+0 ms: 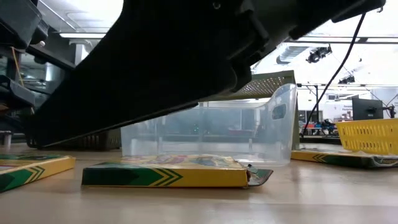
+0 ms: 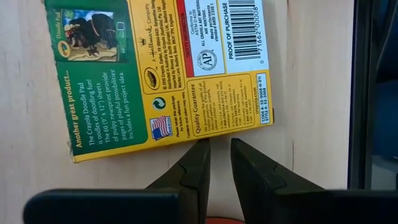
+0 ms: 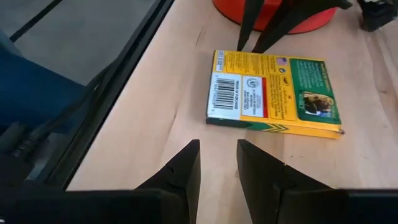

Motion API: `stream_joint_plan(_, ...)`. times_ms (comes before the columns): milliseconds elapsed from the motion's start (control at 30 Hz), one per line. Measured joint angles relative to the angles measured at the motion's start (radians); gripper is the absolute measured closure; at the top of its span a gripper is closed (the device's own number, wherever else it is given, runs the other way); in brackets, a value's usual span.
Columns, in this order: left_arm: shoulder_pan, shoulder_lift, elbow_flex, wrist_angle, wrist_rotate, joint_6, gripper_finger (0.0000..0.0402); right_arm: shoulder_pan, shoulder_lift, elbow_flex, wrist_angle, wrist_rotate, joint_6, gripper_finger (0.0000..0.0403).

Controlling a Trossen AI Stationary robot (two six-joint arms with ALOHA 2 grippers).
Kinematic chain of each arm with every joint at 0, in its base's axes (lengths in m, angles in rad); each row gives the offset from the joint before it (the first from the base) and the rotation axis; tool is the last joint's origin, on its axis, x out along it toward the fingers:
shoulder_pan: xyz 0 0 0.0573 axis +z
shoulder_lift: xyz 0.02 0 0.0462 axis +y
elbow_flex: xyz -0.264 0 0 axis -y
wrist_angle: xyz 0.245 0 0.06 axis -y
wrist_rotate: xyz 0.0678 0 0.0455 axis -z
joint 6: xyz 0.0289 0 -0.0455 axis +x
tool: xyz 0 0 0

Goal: Pick & Place Office Desk Supplies
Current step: Put the left yellow crayon box into the transparent bin

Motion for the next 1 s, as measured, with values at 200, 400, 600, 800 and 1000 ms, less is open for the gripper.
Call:
stream_joint_plan(200, 0.0, 0.0, 0.0, 0.0, 0.0, 0.0, 0.0338, -0.001, 0.0, 0.0, -0.097, 0.067, 0.005, 0.0309)
stream_joint_plan(400, 0.0, 0.0, 0.0, -0.001, 0.0, 0.0, 0.0338, -0.01, 0.0, 0.0, -0.1, 0.082, -0.016, 0.0309)
stream_joint_plan(600, 0.0, 0.0, -0.001, 0.0, 0.0, 0.001, 0.0338, -0.031, 0.0, 0.0, -0.131, 0.083, -0.028, 0.0309)
stream_joint_plan(800, 0.0, 0.0, -0.001, 0.0, 0.0, 0.001, 0.0338, -0.043, -0.005, 0.002, -0.175, 0.119, -0.051, 0.0309)
stream_joint_plan(1000, 0.0, 0.0, -0.001, 0.001, 0.0, 0.001, 0.0338, -0.06, -0.007, 0.003, -0.222, 0.137, -0.082, 0.0309)
